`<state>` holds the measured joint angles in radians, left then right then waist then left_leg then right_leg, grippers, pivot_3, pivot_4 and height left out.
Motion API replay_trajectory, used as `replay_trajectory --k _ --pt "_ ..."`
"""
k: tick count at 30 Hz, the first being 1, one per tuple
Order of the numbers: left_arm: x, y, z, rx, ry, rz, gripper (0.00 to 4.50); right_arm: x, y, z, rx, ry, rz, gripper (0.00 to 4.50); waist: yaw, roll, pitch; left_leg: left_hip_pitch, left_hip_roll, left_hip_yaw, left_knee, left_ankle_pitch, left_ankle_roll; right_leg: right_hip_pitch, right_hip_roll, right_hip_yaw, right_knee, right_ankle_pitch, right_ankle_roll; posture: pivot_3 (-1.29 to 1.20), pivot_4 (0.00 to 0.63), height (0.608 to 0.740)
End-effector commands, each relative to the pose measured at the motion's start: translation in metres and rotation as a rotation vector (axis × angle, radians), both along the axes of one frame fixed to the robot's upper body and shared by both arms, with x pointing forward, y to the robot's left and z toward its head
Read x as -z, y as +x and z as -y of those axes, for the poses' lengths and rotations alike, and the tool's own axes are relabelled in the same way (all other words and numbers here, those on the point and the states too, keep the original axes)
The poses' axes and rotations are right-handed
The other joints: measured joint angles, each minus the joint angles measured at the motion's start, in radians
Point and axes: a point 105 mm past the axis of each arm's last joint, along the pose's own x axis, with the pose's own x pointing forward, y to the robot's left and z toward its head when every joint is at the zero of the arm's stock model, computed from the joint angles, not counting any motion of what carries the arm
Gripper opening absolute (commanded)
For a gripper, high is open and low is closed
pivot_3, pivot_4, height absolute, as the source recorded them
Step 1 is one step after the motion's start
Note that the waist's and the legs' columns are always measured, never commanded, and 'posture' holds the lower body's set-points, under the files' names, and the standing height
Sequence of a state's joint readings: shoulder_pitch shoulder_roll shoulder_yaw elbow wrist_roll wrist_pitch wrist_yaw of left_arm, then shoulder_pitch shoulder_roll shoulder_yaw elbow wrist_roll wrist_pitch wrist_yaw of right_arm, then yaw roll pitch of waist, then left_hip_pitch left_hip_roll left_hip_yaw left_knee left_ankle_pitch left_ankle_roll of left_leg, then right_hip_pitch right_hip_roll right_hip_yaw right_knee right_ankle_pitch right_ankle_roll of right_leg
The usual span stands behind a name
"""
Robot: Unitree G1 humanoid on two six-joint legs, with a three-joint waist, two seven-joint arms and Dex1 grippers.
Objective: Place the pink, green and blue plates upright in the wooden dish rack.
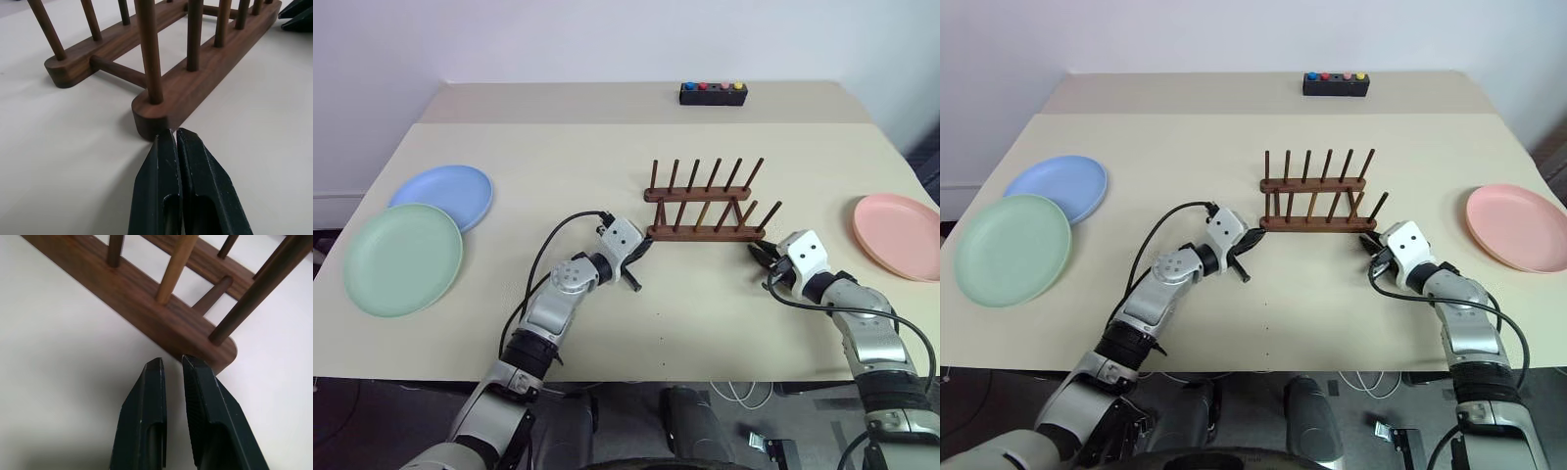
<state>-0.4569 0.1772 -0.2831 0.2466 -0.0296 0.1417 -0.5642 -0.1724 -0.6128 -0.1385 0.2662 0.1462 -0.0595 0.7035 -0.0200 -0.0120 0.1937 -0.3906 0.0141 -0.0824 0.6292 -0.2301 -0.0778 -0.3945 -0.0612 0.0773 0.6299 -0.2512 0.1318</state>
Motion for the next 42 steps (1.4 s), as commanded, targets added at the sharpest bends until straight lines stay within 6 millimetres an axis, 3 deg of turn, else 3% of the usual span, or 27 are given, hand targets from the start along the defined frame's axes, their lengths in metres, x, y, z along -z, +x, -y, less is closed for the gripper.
replay_trajectory --k 1,4,7,10,13,15,17,19,24,31,34,41,42 --pt "-0.011 -0.012 -0.01 0.05 -0.048 -0.002 0.08 -0.027 -0.008 0.02 0.043 0.025 0.026 0.61 0.0 0.0 0.0 0.0 0.0 0.0 0.0 0.0 0.0 0.0 0.0 0.0 0.0 0.0 0.0 0.0 0.15 0.73" --pt "-0.021 -0.025 -0.021 0.095 -0.085 -0.012 0.08 -0.042 -0.015 0.049 0.128 -0.029 0.032 0.61 0.001 0.001 0.001 -0.001 0.0 0.0 0.0 0.0 0.0 -0.002 0.0 0.0 0.0 -0.001 -0.001 0.0 0.15 0.73" --pt "-0.023 -0.027 -0.03 0.086 -0.076 -0.013 0.08 -0.051 -0.019 0.048 0.101 0.028 0.029 0.61 0.001 0.0 0.001 -0.001 0.0 0.0 0.001 0.0 0.0 -0.001 0.0 0.0 0.0 -0.001 -0.003 0.0 0.15 0.73" --pt "-0.027 -0.022 -0.041 0.048 -0.08 -0.013 0.08 -0.053 -0.021 0.053 0.118 -0.04 0.013 1.84 0.001 0.0 0.001 -0.001 0.0 0.0 0.001 0.0 0.0 -0.001 0.0 0.0 0.0 -0.002 -0.003 0.0 0.15 0.73" --pt "-0.03 -0.029 -0.043 0.084 -0.088 -0.027 0.08 -0.064 -0.013 0.089 0.29 -0.152 0.03 3.47 0.001 0.001 0.001 -0.002 0.0 0.0 0.001 0.0 0.0 -0.001 0.0 0.0 0.0 -0.002 -0.003 0.0 0.15 0.73" --pt "-0.032 -0.036 -0.04 0.126 -0.094 -0.036 0.08 -0.068 -0.01 0.103 0.348 -0.179 0.028 4.45 0.002 0.001 0.001 -0.002 0.0 0.001 0.001 0.0 0.0 -0.002 -0.001 0.001 0.0 -0.002 -0.003 0.0 0.15 0.73" --pt "-0.033 -0.055 -0.033 0.238 -0.087 -0.055 0.58 -0.065 -0.009 0.117 0.402 -0.155 -0.021 4.5 0.001 0.0 0.001 -0.002 0.0 0.001 0.001 0.0 0.0 -0.002 -0.001 0.0 0.0 -0.002 -0.003 0.0 0.15 0.73" --pt "-0.034 -0.064 -0.03 0.286 -0.073 -0.049 0.58 -0.063 -0.007 0.128 0.46 -0.137 -0.048 4.5 0.0 0.0 0.001 -0.002 0.0 0.001 0.0 0.0 0.0 -0.002 -0.001 0.001 -0.001 -0.002 -0.003 0.0 0.15 0.73" --pt "-0.033 -0.066 -0.026 0.311 -0.061 -0.067 0.58 -0.045 -0.006 0.153 0.597 -0.029 -0.152 4.5 0.0 0.001 0.001 -0.002 0.0 0.001 0.001 0.0 0.0 -0.002 -0.001 0.001 -0.001 -0.002 -0.003 0.0 0.15 0.73" --pt "-0.033 -0.064 -0.025 0.317 -0.035 -0.059 0.58 -0.031 -0.006 0.158 0.61 0.011 -0.242 4.5 -0.002 0.001 0.001 -0.002 0.0 0.001 0.001 0.0 0.001 -0.002 -0.001 0.001 -0.001 -0.002 -0.003 0.0 0.15 0.73" --pt "-0.034 -0.064 -0.024 0.323 -0.035 -0.054 0.6 -0.03 -0.006 0.161 0.612 -0.019 -0.252 3.62 -0.002 0.001 0.001 -0.002 0.0 0.001 0.001 0.0 0.001 -0.002 0.0 0.001 -0.001 -0.002 -0.003 0.0 0.15 0.73" --pt "-0.037 -0.069 -0.023 0.352 -0.054 -0.055 0.6 -0.028 -0.007 0.159 0.598 -0.034 -0.253 0.06 -0.001 0.001 0.001 -0.002 0.0 0.002 0.001 0.0 0.001 -0.001 -0.001 0.001 -0.001 -0.002 -0.003 0.0 0.15 0.73" --pt "-0.038 -0.069 -0.023 0.352 -0.055 -0.054 0.6 -0.028 -0.007 0.158 0.598 -0.035 -0.252 0.02 -0.001 0.0 0.001 -0.002 0.0 0.001 0.001 0.0 0.001 -0.001 -0.001 0.001 -0.001 -0.002 -0.003 0.0 0.15 0.73"
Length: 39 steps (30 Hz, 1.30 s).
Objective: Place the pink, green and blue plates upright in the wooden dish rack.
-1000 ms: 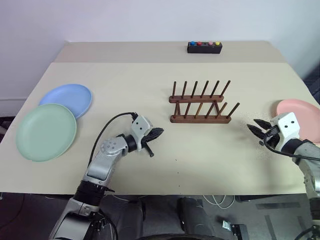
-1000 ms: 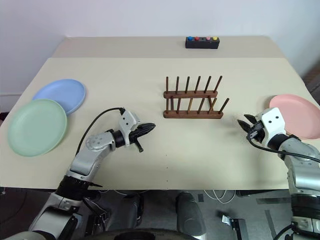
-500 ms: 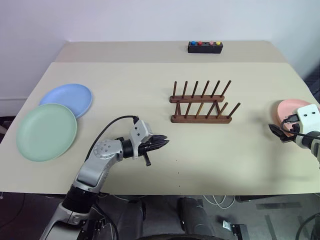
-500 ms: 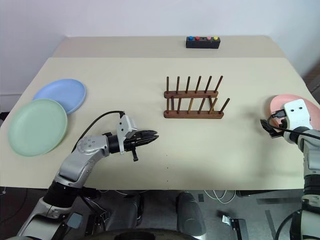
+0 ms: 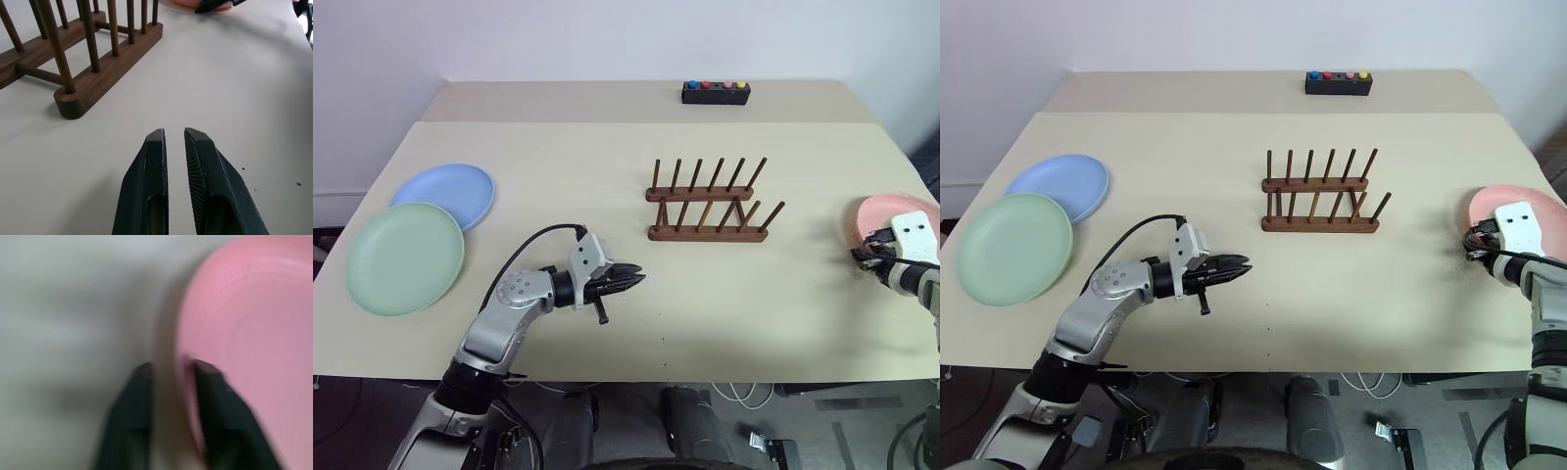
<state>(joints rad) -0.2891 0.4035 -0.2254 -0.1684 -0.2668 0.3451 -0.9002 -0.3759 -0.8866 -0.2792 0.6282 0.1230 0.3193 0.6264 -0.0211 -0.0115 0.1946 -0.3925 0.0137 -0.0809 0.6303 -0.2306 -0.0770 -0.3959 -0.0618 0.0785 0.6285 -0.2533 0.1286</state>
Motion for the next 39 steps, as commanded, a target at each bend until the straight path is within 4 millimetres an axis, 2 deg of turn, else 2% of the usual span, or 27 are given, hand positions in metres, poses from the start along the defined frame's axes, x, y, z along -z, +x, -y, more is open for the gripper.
replay_trajectory --k 1,4,8,11,12,14,17,19,21,23,26,28,31,36,39 --pt "-0.011 -0.005 0.006 0.04 -0.018 0.04 0.6 -0.004 -0.005 0.007 0.023 -0.025 -0.007 0.02 0.0 -0.001 0.0 0.0 0.0 0.0 0.0 0.0 0.0 0.0 0.0 0.0 0.0 0.0 0.0 0.0 0.15 0.73" --pt "-0.011 -0.005 0.006 0.039 -0.016 0.041 0.6 -0.009 -0.004 0.007 0.016 -0.096 0.017 0.02 0.0 -0.001 0.0 0.0 0.0 0.0 0.0 0.0 0.0 0.0 0.0 0.0 0.0 0.0 0.0 0.0 0.15 0.73" --pt "-0.01 -0.005 0.007 0.04 -0.016 0.044 0.6 -0.037 0.008 -0.003 -0.055 -0.297 0.152 0.02 -0.001 0.0 0.0 0.0 0.0 0.0 0.0 0.0 0.0 0.0 0.0 0.0 0.0 0.0 0.0 0.0 0.15 0.73" --pt "-0.011 -0.003 0.007 0.032 -0.019 0.055 0.6 -0.071 0.021 -0.03 -0.167 -0.448 0.322 0.02 -0.008 0.002 0.001 0.0 0.0 0.001 -0.001 0.0 0.0 -0.002 0.0 0.001 0.0 0.0 0.0 0.0 0.15 0.73" --pt "-0.011 -0.002 0.007 0.029 -0.019 0.058 0.6 -0.081 0.024 -0.041 -0.197 -0.438 0.376 0.02 -0.015 0.002 0.001 0.0 0.0 0.002 -0.001 0.0 0.0 -0.002 0.0 0.002 0.0 0.0 0.0 0.0 0.15 0.73" --pt "-0.012 -0.001 0.007 0.028 -0.02 0.06 0.6 -0.114 0.031 -0.074 -0.282 -0.372 0.538 0.02 -0.027 0.002 0.001 0.0 0.0 0.001 -0.002 0.0 0.0 -0.002 0.0 0.001 0.001 0.0 0.001 0.0 0.15 0.73" --pt "-0.013 0.0 0.008 0.026 -0.02 0.067 0.6 -0.15 0.029 -0.108 -0.396 -0.303 0.691 0.02 -0.027 0.002 0.001 0.0 0.0 0.001 -0.003 0.0 0.0 -0.002 0.001 0.002 0.002 0.001 0.003 0.0 0.15 0.73" --pt "-0.013 0.002 0.008 0.024 -0.022 0.07 0.6 -0.165 0.027 -0.122 -0.44 -0.205 0.757 0.02 -0.023 0.002 0.001 0.0 0.0 0.001 -0.002 0.0 0.0 -0.002 0.0 0.001 0.001 0.001 0.004 0.0 0.15 0.73" --pt "-0.013 0.002 0.008 0.021 -0.024 0.071 0.6 -0.183 0.021 -0.147 -0.538 -0.038 0.814 0.02 -0.017 0.001 0.001 -0.001 0.0 0.001 -0.002 0.0 0.0 -0.002 0.0 0.001 0.001 0.001 0.004 0.0 0.15 0.73" --pt "-0.014 0.002 0.008 0.018 -0.026 0.073 0.6 -0.194 0.017 -0.161 -0.593 0.031 0.855 0.02 -0.016 0.001 0.002 -0.001 0.0 0.0 -0.001 0.0 0.0 -0.002 0.0 0.001 0.001 0.0 0.002 0.0 0.15 0.73" --pt "-0.014 0.003 0.008 0.01 -0.03 0.076 0.6 -0.203 0.013 -0.177 -0.663 0.136 0.87 0.02 -0.016 0.001 0.002 -0.001 0.0 0.0 -0.001 0.0 0.0 -0.002 0.0 0.001 0.001 0.0 0.002 0.0 0.15 0.73" --pt "-0.014 0.002 0.008 0.006 -0.031 0.077 0.6 -0.201 0.011 -0.185 -0.711 0.207 0.836 0.02 -0.016 0.001 0.002 -0.001 0.0 0.0 -0.001 0.0 0.0 -0.002 0.0 0.001 0.001 0.0 0.002 0.0 0.15 0.73" --pt "-0.014 0.003 0.008 0.001 -0.029 0.081 0.6 -0.196 0.01 -0.189 -0.722 0.216 0.797 0.02 -0.018 0.001 0.002 -0.001 0.0 0.0 -0.001 0.0 0.001 -0.002 0.0 0.001 0.001 0.0 0.002 0.0 0.15 0.73" --pt "-0.014 0.003 0.007 -0.006 -0.026 0.089 0.6 -0.204 -0.009 -0.2 -0.861 0.568 0.757 0.02 -0.019 0.001 0.002 -0.001 0.0 0.0 -0.002 -0.001 0.001 -0.002 0.0 0.001 0.001 0.0 0.002 0.0 0.15 0.73" --pt "-0.014 0.004 0.007 -0.007 -0.025 0.093 0.6 -0.206 -0.015 -0.199 -0.878 0.659 0.747 0.02 -0.019 0.001 0.002 -0.001 0.0 0.0 -0.002 -0.001 0.001 -0.002 0.0 0.001 0.001 0.0 0.002 0.0 0.15 0.73"
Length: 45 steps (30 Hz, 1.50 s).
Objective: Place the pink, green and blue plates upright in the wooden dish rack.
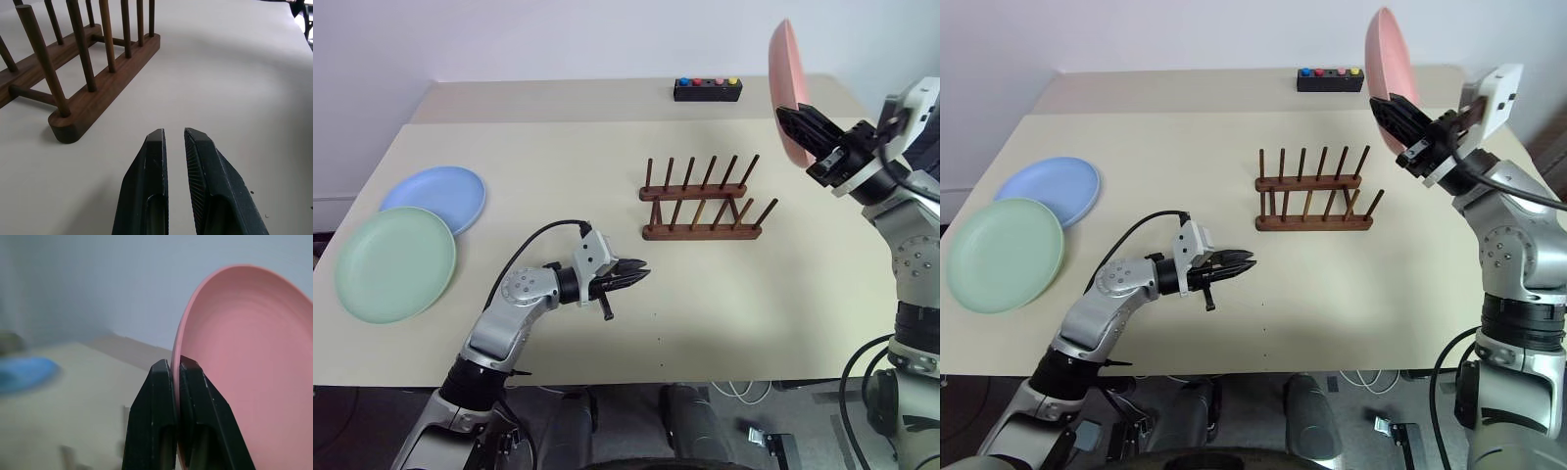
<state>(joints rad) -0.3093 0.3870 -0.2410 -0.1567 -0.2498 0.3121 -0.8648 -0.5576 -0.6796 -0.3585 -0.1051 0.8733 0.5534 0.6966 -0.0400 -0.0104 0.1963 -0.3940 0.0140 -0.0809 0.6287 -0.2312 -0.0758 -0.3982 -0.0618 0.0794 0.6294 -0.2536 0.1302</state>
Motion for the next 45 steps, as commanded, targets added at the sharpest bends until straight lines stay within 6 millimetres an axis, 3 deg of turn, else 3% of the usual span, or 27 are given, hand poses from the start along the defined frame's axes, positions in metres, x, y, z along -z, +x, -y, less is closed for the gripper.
replay_trajectory --k 1,7,20,31,40,45 --pt "-0.009 -0.001 0.001 0.007 -0.018 0.049 0.6 -0.02 -0.016 0.002 -0.052 0.064 0.056 0.02 0.001 0.0 0.0 0.0 0.0 0.0 0.0 0.0 0.0 0.0 0.0 0.0 0.0 0.0 0.0 0.0 0.15 0.73" --pt "-0.009 0.0 0.002 0.008 -0.018 0.053 0.6 -0.004 -0.016 -0.004 -0.076 0.041 -0.046 0.02 0.0 0.0 0.0 0.0 0.0 0.0 0.0 0.0 0.0 0.0 0.0 0.0 0.0 0.0 0.0 0.0 0.15 0.73" --pt "-0.009 0.0 0.005 0.008 -0.021 0.059 0.6 0.001 -0.014 -0.003 -0.165 0.208 -0.152 0.02 -0.001 0.0 0.0 -0.002 0.0 0.0 0.0 0.0 0.0 -0.002 0.0 0.0 0.0 0.0 0.0 0.0 0.15 0.73" --pt "-0.01 0.0 0.006 0.007 -0.022 0.062 0.6 0.003 -0.005 0.016 -0.175 0.395 -0.24 0.02 -0.001 0.0 0.0 -0.005 0.0 0.0 0.0 0.0 0.0 -0.005 0.0 0.0 0.0 0.0 0.0 0.0 0.15 0.73" --pt "-0.01 0.001 0.006 0.003 -0.019 0.07 0.6 0.023 0.001 0.024 -0.132 0.366 -0.278 0.02 -0.001 0.0 0.0 -0.009 0.0 0.0 0.001 0.0 0.0 -0.009 0.0 0.0 0.0 0.0 0.001 0.0 0.15 0.73" --pt "-0.011 0.001 0.005 -0.001 -0.02 0.071 0.6 0.024 0.004 0.029 -0.109 0.398 -0.27 0.02 -0.002 0.0 0.0 -0.009 0.0 0.0 0.001 0.0 0.0 -0.009 0.0 0.0 0.0 0.0 0.001 0.0 0.15 0.73"
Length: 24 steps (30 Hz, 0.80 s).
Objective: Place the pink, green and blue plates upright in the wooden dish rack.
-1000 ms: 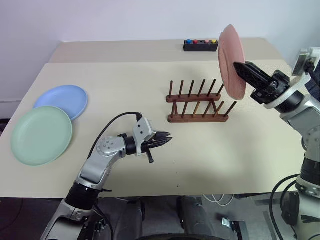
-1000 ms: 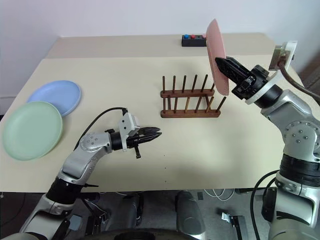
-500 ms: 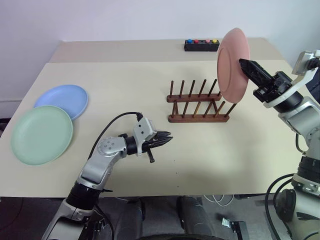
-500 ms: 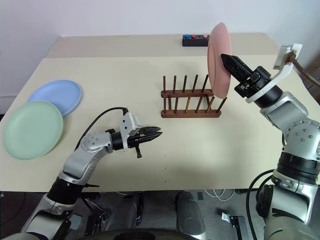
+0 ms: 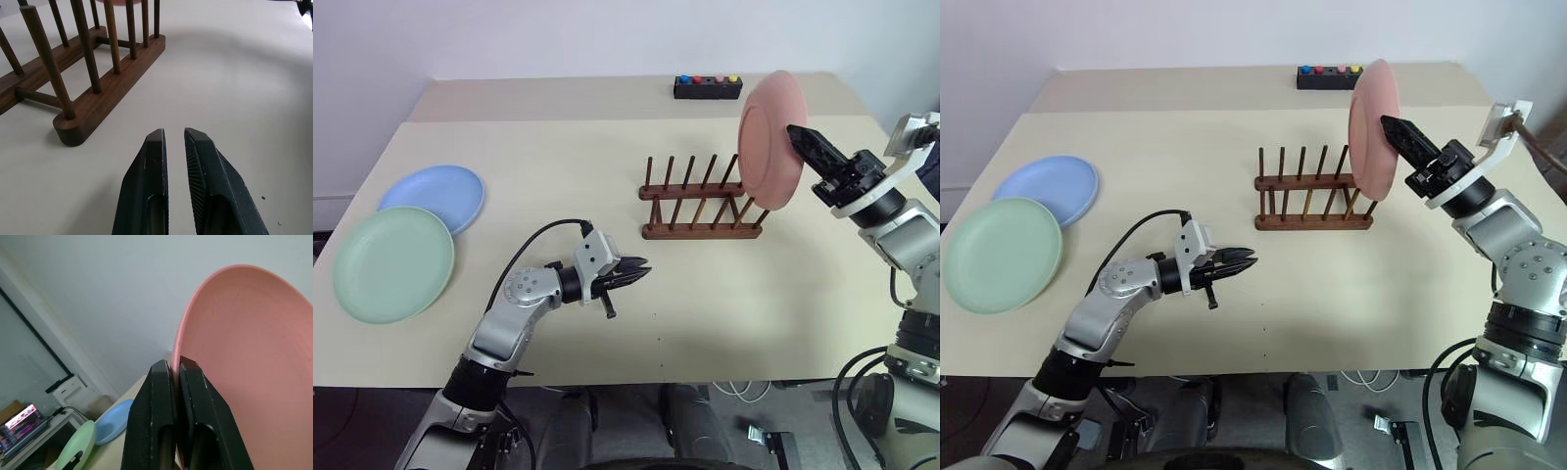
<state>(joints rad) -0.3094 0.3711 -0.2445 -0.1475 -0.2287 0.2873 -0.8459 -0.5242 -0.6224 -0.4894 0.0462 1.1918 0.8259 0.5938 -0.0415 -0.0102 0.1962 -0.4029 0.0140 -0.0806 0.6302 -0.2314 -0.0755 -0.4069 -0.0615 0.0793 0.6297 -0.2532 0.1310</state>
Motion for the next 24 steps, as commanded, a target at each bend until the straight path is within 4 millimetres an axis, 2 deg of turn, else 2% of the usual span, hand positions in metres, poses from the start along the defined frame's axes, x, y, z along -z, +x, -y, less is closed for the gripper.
replay_trajectory --k 1,2,3,5,8,11,16,20,22,24 --pt "-0.011 -0.001 0.003 0.015 -0.016 0.049 0.6 -0.007 0.0 0.008 0.038 0.021 0.038 0.02 0.0 0.0 0.0 0.0 0.0 0.0 0.0 0.0 0.0 0.0 0.0 0.0 0.0 0.0 0.0 0.0 0.15 0.73" --pt "-0.011 0.0 0.003 0.014 -0.016 0.049 0.6 -0.007 0.0 0.008 0.039 0.019 0.038 0.02 0.0 0.0 0.0 0.0 0.0 0.0 0.0 0.0 0.0 0.0 0.0 0.0 0.0 0.0 0.0 0.0 0.15 0.73" --pt "-0.011 0.0 0.003 0.013 -0.016 0.048 0.6 -0.007 0.001 0.008 0.046 0.015 0.04 0.65 0.0 0.0 0.0 0.0 0.0 0.0 0.0 0.0 0.0 0.0 0.0 0.0 0.0 0.0 0.0 0.0 0.15 0.73" --pt "-0.011 0.0 0.003 0.013 -0.017 0.048 0.6 -0.006 0.003 0.011 0.073 0.015 0.037 1.31 0.0 0.0 0.0 0.0 0.0 0.0 0.0 0.0 0.0 0.0 0.0 0.0 0.0 0.0 0.0 0.0 0.15 0.73" --pt "-0.011 0.0 0.003 0.012 -0.017 0.048 0.6 -0.008 0.004 0.012 0.08 0.015 0.04 2.75 0.0 0.0 0.0 0.0 0.0 0.0 0.0 0.0 0.0 0.0 0.0 0.0 0.0 0.0 0.0 0.0 0.15 0.73" --pt "-0.011 0.0 0.003 0.013 -0.018 0.047 0.6 -0.008 0.004 0.013 0.095 0.009 0.049 2.75 0.0 0.0 0.0 -0.001 0.0 0.0 0.0 0.0 0.0 -0.001 0.0 0.0 0.0 0.0 0.001 0.0 0.15 0.73" --pt "-0.011 0.0 0.002 0.012 -0.018 0.048 0.6 -0.021 0.002 0.02 0.152 -0.007 0.138 2.75 0.0 0.0 0.0 -0.001 0.0 0.0 0.0 0.0 0.0 -0.001 0.0 0.0 0.0 0.001 0.002 0.0 0.15 0.73" --pt "-0.012 0.001 0.001 0.007 -0.02 0.048 0.6 -0.051 -0.003 0.039 0.296 -0.058 0.303 2.75 0.0 0.0 0.0 -0.001 0.0 0.0 0.0 0.0 0.0 -0.001 0.0 0.0 0.0 0.001 0.002 0.0 0.15 0.73" --pt "-0.012 0.001 0.0 0.005 -0.019 0.05 0.6 -0.06 -0.006 0.042 0.34 -0.101 0.363 2.75 0.0 0.0 0.0 -0.001 0.0 0.0 0.0 0.0 0.0 -0.001 0.0 0.0 0.0 0.001 0.002 0.0 0.15 0.73" --pt "-0.015 0.003 -0.003 -0.015 -0.028 0.058 0.6 -0.079 -0.017 0.024 0.324 -0.247 0.476 2.75 0.0 0.0 0.0 -0.001 0.0 0.0 0.0 0.0 0.0 -0.001 0.0 0.0 0.0 0.001 0.003 0.0 0.15 0.73"
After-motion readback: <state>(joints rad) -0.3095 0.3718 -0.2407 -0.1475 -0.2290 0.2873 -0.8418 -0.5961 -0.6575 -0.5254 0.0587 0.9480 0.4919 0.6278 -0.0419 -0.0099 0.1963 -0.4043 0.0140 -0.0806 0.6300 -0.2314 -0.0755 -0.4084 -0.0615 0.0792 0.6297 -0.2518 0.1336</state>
